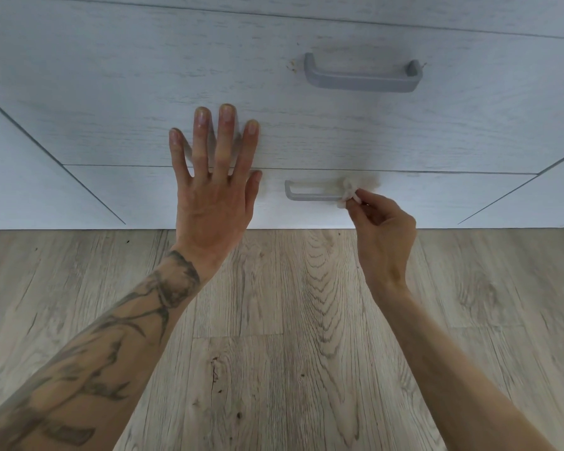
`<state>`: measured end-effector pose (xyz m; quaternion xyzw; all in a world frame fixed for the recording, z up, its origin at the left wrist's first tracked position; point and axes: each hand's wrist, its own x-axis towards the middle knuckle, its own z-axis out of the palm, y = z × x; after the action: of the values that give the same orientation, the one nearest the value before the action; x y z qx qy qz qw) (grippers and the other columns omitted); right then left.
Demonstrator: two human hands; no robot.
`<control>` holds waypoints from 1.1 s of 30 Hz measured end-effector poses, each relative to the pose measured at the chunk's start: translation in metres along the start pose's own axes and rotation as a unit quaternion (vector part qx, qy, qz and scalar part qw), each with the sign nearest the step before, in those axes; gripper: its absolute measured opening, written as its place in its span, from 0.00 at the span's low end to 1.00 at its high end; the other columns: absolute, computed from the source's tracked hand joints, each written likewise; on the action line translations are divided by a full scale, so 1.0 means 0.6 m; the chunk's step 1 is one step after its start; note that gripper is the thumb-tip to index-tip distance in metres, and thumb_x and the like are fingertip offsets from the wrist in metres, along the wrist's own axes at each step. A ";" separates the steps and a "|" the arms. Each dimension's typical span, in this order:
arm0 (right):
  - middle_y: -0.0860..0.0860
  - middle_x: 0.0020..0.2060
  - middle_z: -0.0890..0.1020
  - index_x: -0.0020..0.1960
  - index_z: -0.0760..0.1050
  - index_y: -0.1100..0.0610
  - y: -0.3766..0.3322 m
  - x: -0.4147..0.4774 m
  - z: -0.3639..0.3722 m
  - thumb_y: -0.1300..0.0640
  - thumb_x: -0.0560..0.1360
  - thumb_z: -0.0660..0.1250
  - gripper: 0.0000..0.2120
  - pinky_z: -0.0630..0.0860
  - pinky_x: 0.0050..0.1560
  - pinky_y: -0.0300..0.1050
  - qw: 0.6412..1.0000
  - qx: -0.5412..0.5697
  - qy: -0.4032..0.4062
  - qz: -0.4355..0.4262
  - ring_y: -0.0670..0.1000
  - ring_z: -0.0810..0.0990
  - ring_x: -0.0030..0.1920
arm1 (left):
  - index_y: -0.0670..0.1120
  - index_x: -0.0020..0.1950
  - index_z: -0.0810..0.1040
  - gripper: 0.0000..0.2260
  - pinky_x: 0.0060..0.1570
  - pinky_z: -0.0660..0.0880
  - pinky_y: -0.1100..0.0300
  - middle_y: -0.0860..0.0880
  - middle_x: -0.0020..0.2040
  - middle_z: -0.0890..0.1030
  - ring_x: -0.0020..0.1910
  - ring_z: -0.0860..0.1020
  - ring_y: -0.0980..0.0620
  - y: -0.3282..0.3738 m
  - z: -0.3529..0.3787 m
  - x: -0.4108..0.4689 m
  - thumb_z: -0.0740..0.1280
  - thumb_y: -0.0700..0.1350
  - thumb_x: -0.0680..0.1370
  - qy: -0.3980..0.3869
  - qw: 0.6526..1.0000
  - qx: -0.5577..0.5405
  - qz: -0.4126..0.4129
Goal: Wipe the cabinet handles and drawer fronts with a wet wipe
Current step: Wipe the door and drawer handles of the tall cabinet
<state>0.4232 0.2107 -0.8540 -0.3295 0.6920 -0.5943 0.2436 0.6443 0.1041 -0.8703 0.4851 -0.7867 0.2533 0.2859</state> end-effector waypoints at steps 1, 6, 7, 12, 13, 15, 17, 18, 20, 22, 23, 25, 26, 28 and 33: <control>0.50 0.50 0.89 0.57 0.86 0.53 0.001 -0.003 0.000 0.61 0.78 0.77 0.08 0.83 0.56 0.37 1.000 0.007 0.004 0.002 0.46 0.88 0.51 | 0.46 0.87 0.40 0.33 0.80 0.53 0.30 0.38 0.83 0.49 0.82 0.51 0.32 0.001 0.000 0.000 0.56 0.56 0.90 -0.001 1.000 0.002 0.000; 0.49 0.48 0.89 0.54 0.87 0.51 -0.001 0.000 -0.004 0.62 0.77 0.77 0.09 0.82 0.53 0.35 0.999 -0.029 0.014 -0.040 0.45 0.88 0.48 | 0.45 0.87 0.41 0.33 0.80 0.52 0.30 0.38 0.83 0.49 0.82 0.51 0.32 -0.002 0.000 0.000 0.56 0.55 0.90 0.000 1.000 0.001 0.000; 0.50 0.48 0.88 0.53 0.87 0.49 -0.002 0.001 -0.003 0.63 0.77 0.77 0.10 0.81 0.52 0.34 0.998 -0.027 0.014 -0.048 0.44 0.87 0.48 | 0.45 0.87 0.41 0.33 0.80 0.52 0.30 0.38 0.83 0.49 0.82 0.51 0.32 -0.002 0.000 0.000 0.56 0.55 0.90 0.000 1.000 0.000 0.000; 0.46 0.47 0.85 0.53 0.87 0.50 0.009 -0.026 0.018 0.64 0.76 0.78 0.11 0.80 0.52 0.37 0.975 -0.136 -0.028 -0.175 0.45 0.84 0.48 | 0.46 0.87 0.41 0.32 0.80 0.52 0.30 0.38 0.84 0.49 0.82 0.51 0.33 -0.003 0.002 -0.001 0.55 0.56 0.91 -0.003 1.000 0.001 -0.001; 0.46 0.48 0.84 0.54 0.87 0.53 0.010 -0.026 0.024 0.64 0.77 0.77 0.09 0.80 0.53 0.38 0.965 -0.159 -0.016 -0.207 0.47 0.83 0.50 | 0.46 0.87 0.41 0.32 0.81 0.51 0.31 0.39 0.84 0.49 0.82 0.51 0.33 -0.004 0.002 -0.001 0.55 0.56 0.91 -0.001 1.000 0.001 0.000; 0.48 0.48 0.82 0.55 0.87 0.56 0.008 -0.019 0.038 0.63 0.77 0.77 0.08 0.78 0.52 0.39 0.948 -0.188 0.009 -0.259 0.51 0.80 0.51 | 0.46 0.87 0.42 0.32 0.81 0.50 0.31 0.39 0.84 0.49 0.83 0.51 0.33 -0.004 0.003 0.000 0.55 0.56 0.91 0.000 1.000 0.003 0.000; 0.50 0.47 0.82 0.55 0.88 0.57 0.005 -0.018 0.057 0.63 0.77 0.77 0.08 0.77 0.50 0.43 0.932 -0.208 -0.001 -0.298 0.52 0.78 0.51 | 0.46 0.87 0.42 0.31 0.81 0.50 0.31 0.39 0.84 0.49 0.83 0.51 0.34 -0.005 0.004 -0.001 0.55 0.56 0.91 -0.002 1.000 0.004 0.003; 0.52 0.46 0.83 0.54 0.88 0.58 0.004 -0.021 0.069 0.63 0.76 0.78 0.07 0.78 0.50 0.46 0.924 -0.216 -0.016 -0.315 0.52 0.77 0.51 | 0.46 0.87 0.43 0.31 0.81 0.50 0.31 0.39 0.84 0.50 0.83 0.50 0.34 -0.006 0.004 -0.001 0.55 0.56 0.91 -0.001 1.000 0.004 0.005; 0.53 0.44 0.83 0.53 0.88 0.59 -0.001 -0.026 0.094 0.63 0.76 0.78 0.06 0.79 0.50 0.51 0.909 -0.233 -0.039 -0.342 0.52 0.75 0.50 | 0.46 0.87 0.43 0.31 0.81 0.50 0.31 0.39 0.84 0.50 0.83 0.51 0.34 -0.007 0.005 -0.002 0.55 0.55 0.91 0.002 1.000 0.005 0.005; 0.52 0.43 0.82 0.51 0.88 0.58 -0.008 -0.022 0.120 0.62 0.75 0.79 0.05 0.77 0.51 0.50 0.901 -0.248 -0.028 -0.354 0.53 0.75 0.50 | 0.46 0.87 0.43 0.31 0.81 0.50 0.32 0.40 0.84 0.50 0.83 0.52 0.34 -0.007 0.004 -0.002 0.55 0.55 0.91 0.005 1.000 0.006 0.006; 0.52 0.42 0.82 0.50 0.88 0.58 -0.011 -0.018 0.129 0.61 0.75 0.79 0.04 0.75 0.51 0.47 0.899 -0.252 -0.016 -0.358 0.54 0.76 0.49 | 0.46 0.87 0.43 0.31 0.81 0.51 0.32 0.40 0.84 0.51 0.83 0.52 0.34 -0.007 0.004 -0.002 0.55 0.55 0.91 0.005 1.000 0.007 0.008; 0.52 0.41 0.82 0.47 0.87 0.57 -0.014 -0.010 0.142 0.62 0.74 0.80 0.03 0.74 0.51 0.47 0.894 -0.259 0.003 -0.366 0.57 0.78 0.48 | 0.46 0.87 0.44 0.31 0.81 0.52 0.32 0.40 0.85 0.51 0.83 0.53 0.35 -0.007 0.002 -0.001 0.55 0.55 0.91 0.005 1.000 0.009 0.011; 0.52 0.41 0.82 0.46 0.87 0.57 -0.012 -0.010 0.143 0.62 0.74 0.79 0.03 0.75 0.50 0.50 0.893 -0.263 0.006 -0.365 0.58 0.78 0.47 | 0.46 0.87 0.44 0.31 0.81 0.52 0.32 0.40 0.85 0.50 0.83 0.53 0.35 -0.009 0.001 -0.001 0.55 0.55 0.91 0.004 1.000 0.006 0.011; 0.52 0.41 0.82 0.46 0.87 0.57 -0.006 -0.013 0.138 0.63 0.74 0.79 0.03 0.77 0.49 0.55 0.893 -0.266 0.007 -0.364 0.58 0.78 0.46 | 0.46 0.87 0.43 0.31 0.82 0.52 0.32 0.40 0.85 0.50 0.83 0.52 0.35 -0.010 0.000 -0.003 0.55 0.54 0.91 0.001 1.000 0.004 0.010; 0.54 0.41 0.80 0.49 0.87 0.60 0.009 -0.014 0.101 0.64 0.75 0.78 0.04 0.78 0.47 0.56 0.884 -0.259 -0.026 -0.389 0.51 0.73 0.47 | 0.46 0.87 0.43 0.31 0.82 0.50 0.33 0.40 0.85 0.49 0.83 0.51 0.35 -0.009 -0.003 -0.003 0.55 0.54 0.91 -0.008 1.000 0.009 0.007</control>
<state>0.4721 0.1769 -0.8703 -0.6394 0.6305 -0.4321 -0.0833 0.6503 0.1040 -0.8698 0.4840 -0.7901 0.2588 0.2729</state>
